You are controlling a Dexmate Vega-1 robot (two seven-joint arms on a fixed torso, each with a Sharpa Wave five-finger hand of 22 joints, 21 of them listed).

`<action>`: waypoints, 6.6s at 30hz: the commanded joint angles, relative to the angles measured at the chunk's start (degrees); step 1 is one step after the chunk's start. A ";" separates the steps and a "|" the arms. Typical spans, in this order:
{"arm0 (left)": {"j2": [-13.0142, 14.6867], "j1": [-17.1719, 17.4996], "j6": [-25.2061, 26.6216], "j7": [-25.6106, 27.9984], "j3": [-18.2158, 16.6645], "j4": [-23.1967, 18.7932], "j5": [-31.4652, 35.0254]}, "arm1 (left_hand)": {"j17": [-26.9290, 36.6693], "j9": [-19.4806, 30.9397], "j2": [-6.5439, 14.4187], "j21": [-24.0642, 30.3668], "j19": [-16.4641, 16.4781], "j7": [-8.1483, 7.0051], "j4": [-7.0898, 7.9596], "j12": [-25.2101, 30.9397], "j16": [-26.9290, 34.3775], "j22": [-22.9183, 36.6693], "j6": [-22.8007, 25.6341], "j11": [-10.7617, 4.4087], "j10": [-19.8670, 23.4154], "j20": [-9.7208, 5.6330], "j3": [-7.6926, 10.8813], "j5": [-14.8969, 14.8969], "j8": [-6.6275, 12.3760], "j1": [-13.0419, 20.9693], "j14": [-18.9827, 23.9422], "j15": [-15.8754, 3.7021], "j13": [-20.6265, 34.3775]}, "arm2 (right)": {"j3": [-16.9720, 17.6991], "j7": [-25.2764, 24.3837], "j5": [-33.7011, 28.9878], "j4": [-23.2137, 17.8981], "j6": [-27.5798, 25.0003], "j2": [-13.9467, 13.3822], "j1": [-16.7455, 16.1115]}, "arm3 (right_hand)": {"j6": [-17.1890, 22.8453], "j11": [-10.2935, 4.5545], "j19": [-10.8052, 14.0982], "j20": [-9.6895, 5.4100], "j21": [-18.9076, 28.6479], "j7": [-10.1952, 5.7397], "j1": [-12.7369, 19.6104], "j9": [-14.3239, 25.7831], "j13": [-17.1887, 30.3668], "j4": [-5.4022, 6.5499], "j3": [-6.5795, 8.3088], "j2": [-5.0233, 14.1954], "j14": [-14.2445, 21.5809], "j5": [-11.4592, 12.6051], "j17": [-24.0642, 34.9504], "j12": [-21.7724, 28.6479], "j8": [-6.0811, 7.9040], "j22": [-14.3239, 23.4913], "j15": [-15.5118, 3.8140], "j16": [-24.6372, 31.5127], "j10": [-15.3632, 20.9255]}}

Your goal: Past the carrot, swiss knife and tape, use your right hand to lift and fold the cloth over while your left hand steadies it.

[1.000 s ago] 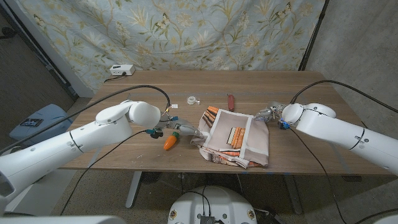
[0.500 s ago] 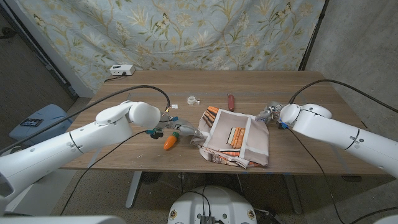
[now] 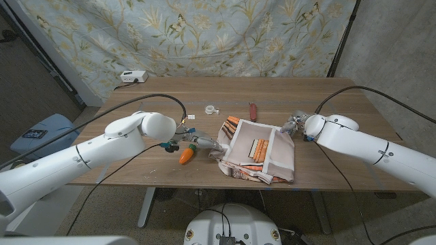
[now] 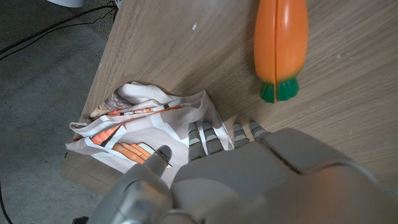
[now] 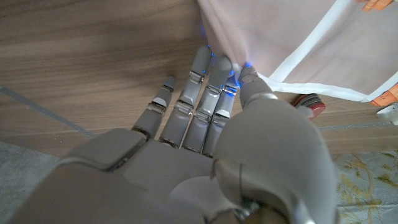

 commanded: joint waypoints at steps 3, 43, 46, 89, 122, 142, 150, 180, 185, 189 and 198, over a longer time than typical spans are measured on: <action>-0.59 0.15 0.57 0.53 0.40 -0.20 -0.12 | 0.08 0.30 -0.14 0.13 -6.25 -0.26 0.13 -0.07 -0.28 -0.01 0.10 0.15 -0.22 -0.02 0.56 0.00 -0.14 0.22 -0.25 0.25 0.12 | -0.26 -1.03 -1.30 -0.89 -0.33 0.30 0.59 | 0.68 -0.08 0.81 -0.07 0.38 0.25 1.37 0.00 -0.01 0.11 0.02 -0.11 0.95 0.35 0.37 0.45 0.38 0.26 -5.88 0.53 0.75; 1.31 3.09 -0.80 4.57 -1.36 -0.32 -2.70 | -0.03 0.28 -0.45 0.17 -5.95 -0.37 -0.05 0.11 -0.34 -0.06 0.31 0.21 -0.08 0.18 1.42 -0.03 -0.10 0.38 -0.02 0.16 0.11 | -1.74 -0.15 -2.24 -6.31 -3.15 0.40 4.52 | 0.26 0.38 1.66 0.10 -0.04 0.79 2.97 0.10 0.86 1.03 -0.54 0.31 1.65 0.13 1.58 0.74 0.54 0.33 -5.75 -0.51 0.51; 1.47 3.25 -0.77 4.76 -1.48 -0.39 -2.78 | -0.03 0.28 -0.46 0.16 -5.94 -0.39 -0.06 0.08 -0.35 -0.06 0.30 0.17 -0.13 0.17 1.47 -0.03 -0.11 0.40 -0.02 0.13 0.11 | -2.11 0.14 -2.42 -6.60 -3.11 0.30 5.00 | 0.18 0.65 1.71 0.18 -0.08 0.73 2.98 0.09 0.99 1.08 -0.62 0.29 1.77 0.11 1.60 0.79 0.51 0.33 -5.74 -0.63 0.46; 1.43 3.65 -1.38 5.96 -1.70 0.91 -4.50 | -0.32 0.21 -0.79 0.09 -5.82 -0.44 -0.72 0.11 -0.54 -0.13 0.30 0.04 -0.09 0.09 2.43 0.07 -0.15 1.06 0.18 -0.05 0.07 | -5.60 6.99 -5.68 -10.49 -2.11 -0.22 11.48 | -0.46 1.28 2.82 1.25 -0.23 1.45 4.31 0.41 1.34 1.10 -1.15 0.67 2.34 -0.03 2.59 0.76 0.54 0.32 -5.66 -1.87 0.21; 2.08 4.64 -1.33 7.33 -2.32 0.86 -6.13 | -0.46 0.19 -0.93 0.02 -5.79 -0.36 -1.02 0.06 -0.68 -0.16 0.41 0.04 -0.17 0.07 3.16 0.12 -0.13 1.45 0.19 -0.06 0.06 | -10.89 14.07 -9.40 -7.21 2.65 4.26 18.51 | -0.71 1.77 3.71 1.79 -0.37 2.08 5.31 0.62 1.48 1.11 -1.63 0.89 2.74 -0.30 3.48 0.67 0.51 0.32 -5.16 -2.69 0.03; 2.30 5.45 -0.97 8.80 -2.64 0.60 -7.14 | -0.54 0.18 -1.12 0.01 -5.70 -0.37 -1.24 0.07 -0.73 -0.18 0.52 -0.03 -0.15 0.04 3.58 0.13 -0.12 1.69 0.29 -0.15 0.05 | -13.54 19.21 -12.39 -2.52 5.81 7.90 21.83 | -0.77 1.96 4.04 1.88 -0.42 2.29 5.90 0.68 1.38 1.07 -1.92 0.97 2.79 -0.37 3.74 0.55 0.45 0.33 -4.82 -3.21 0.00; 2.41 5.82 -0.26 9.38 -2.74 0.13 -7.41 | -0.58 0.17 -1.21 0.01 -5.65 -0.35 -1.35 0.05 -0.75 -0.18 0.55 -0.10 -0.17 -0.01 3.75 0.13 -0.13 1.80 0.33 -0.14 0.04 | -14.39 21.25 -13.50 -0.14 7.71 9.74 23.02 | -0.86 2.26 4.32 1.85 -0.40 2.26 6.13 0.70 1.53 1.08 -2.04 1.05 3.02 -0.41 3.75 0.56 0.39 0.34 -4.94 -3.46 -0.15; 3.10 7.05 -1.27 11.15 -3.28 0.93 -9.82 | -0.71 0.16 -1.46 -0.04 -5.59 -0.46 -1.82 0.07 -0.86 -0.20 0.64 -0.08 -0.06 -0.05 4.42 0.15 -0.13 2.28 0.41 -0.25 0.03 | -18.55 27.11 -16.83 12.83 13.35 19.93 28.36 | -0.95 2.59 4.90 2.44 -0.46 2.48 6.73 0.80 1.56 1.26 -2.73 1.35 3.07 -0.56 4.27 0.43 0.26 0.36 -4.71 -4.06 -0.31; 3.52 7.33 -1.38 11.40 -3.63 0.95 -10.31 | -0.74 0.15 -1.51 -0.05 -5.59 -0.44 -1.93 0.06 -0.88 -0.20 0.66 -0.07 -0.09 0.01 4.55 0.16 -0.14 2.38 0.41 -0.24 0.03 | -19.07 27.87 -16.67 15.80 14.22 21.60 28.73 | -0.91 2.41 4.93 2.43 -0.49 2.37 6.84 0.79 1.50 1.26 -2.84 1.38 3.09 -0.57 4.40 0.43 0.25 0.36 -4.75 -4.13 -0.20; 3.68 7.43 -1.36 11.59 -3.82 1.01 -10.59 | -0.75 0.15 -1.53 -0.06 -5.58 -0.41 -2.01 0.03 -0.89 -0.21 0.78 -0.11 -0.14 0.01 4.64 0.16 -0.10 2.46 0.44 -0.21 0.02 | -18.45 28.83 -15.03 18.79 15.83 22.91 28.60 | -0.94 2.59 4.93 2.42 -0.51 2.37 6.87 0.80 1.46 1.28 -2.93 1.42 3.06 -0.58 4.53 0.36 0.23 0.36 -4.84 -4.17 -0.25; 3.84 7.20 -2.08 11.45 -3.96 0.97 -10.88 | -0.79 0.15 -1.58 -0.07 -5.55 -0.39 -2.17 0.05 -0.92 -0.21 0.99 -0.14 -0.08 -0.01 4.84 0.17 -0.04 2.62 0.48 -0.25 0.02 | -19.90 29.30 -15.91 22.66 18.14 25.10 29.38 | -1.11 2.19 4.67 1.51 -0.66 2.22 6.55 0.81 1.25 1.60 -3.20 1.55 3.09 -0.60 4.57 0.12 0.15 0.37 -4.99 -4.50 -0.42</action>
